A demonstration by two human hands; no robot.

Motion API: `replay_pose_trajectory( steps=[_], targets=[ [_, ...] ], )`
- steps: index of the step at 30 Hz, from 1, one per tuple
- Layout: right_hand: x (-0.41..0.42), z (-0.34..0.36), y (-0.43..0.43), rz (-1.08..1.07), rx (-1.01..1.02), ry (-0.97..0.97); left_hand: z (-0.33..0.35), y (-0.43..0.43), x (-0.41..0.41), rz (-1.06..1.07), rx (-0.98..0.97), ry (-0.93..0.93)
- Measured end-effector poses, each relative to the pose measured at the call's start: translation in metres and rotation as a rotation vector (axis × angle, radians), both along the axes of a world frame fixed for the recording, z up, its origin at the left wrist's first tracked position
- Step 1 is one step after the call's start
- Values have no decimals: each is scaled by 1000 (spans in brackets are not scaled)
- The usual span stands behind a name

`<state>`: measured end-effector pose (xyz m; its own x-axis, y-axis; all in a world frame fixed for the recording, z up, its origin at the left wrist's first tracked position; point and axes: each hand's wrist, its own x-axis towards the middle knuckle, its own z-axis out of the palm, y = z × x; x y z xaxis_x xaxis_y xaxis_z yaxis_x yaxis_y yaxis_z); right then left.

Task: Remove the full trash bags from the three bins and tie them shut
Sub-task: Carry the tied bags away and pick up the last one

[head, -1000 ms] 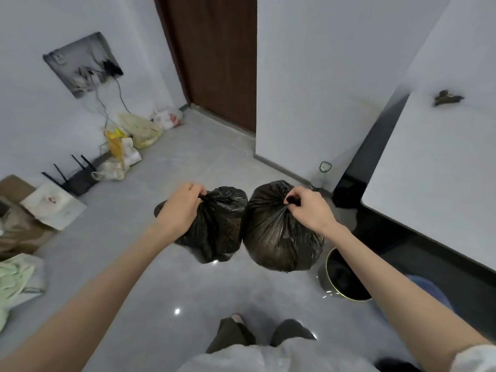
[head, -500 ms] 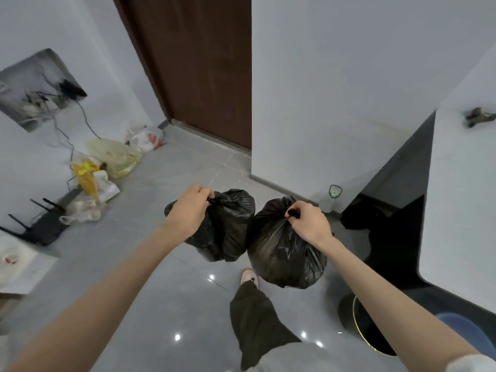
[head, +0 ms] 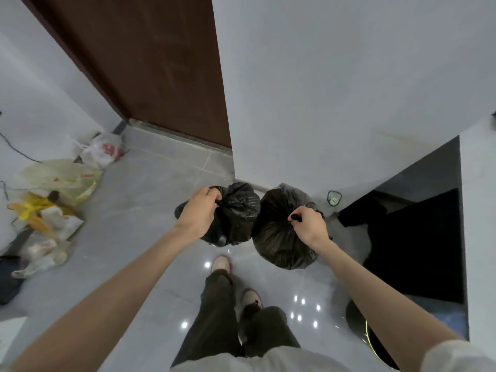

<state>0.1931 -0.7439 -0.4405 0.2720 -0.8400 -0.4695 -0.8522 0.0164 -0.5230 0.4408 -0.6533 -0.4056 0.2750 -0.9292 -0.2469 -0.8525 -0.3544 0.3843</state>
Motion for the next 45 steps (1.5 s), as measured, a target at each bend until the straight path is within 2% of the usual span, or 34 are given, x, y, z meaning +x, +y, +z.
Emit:
replay_pose_trajectory(
  steps=[6, 13, 18, 23, 28, 36, 41, 45],
  targets=[
    [34, -54, -48, -217, 66, 11, -63, -82, 34, -93, 61, 31],
    [62, -151, -92, -401, 123, 25, -165, -148, 71, -173, 111, 82],
    [77, -236, -117, -465, 128, 32, -251, -184, 82, -168, 106, 142],
    [87, -328, -140, -462, 139, 34, -348, -203, 92, -127, 182, 156],
    [91, -401, -167, -455, 154, 50, -425, -218, 100, -73, 120, 113],
    [100, -479, -193, -501, 252, 83, -494, -247, 95, -108, 70, 161],
    [103, -505, -194, -560, 357, 59, -520, -251, 98, -116, 118, 162],
    [105, -510, -191, -494, 400, 34, -526, -259, 91, -81, 115, 185]
  ],
)
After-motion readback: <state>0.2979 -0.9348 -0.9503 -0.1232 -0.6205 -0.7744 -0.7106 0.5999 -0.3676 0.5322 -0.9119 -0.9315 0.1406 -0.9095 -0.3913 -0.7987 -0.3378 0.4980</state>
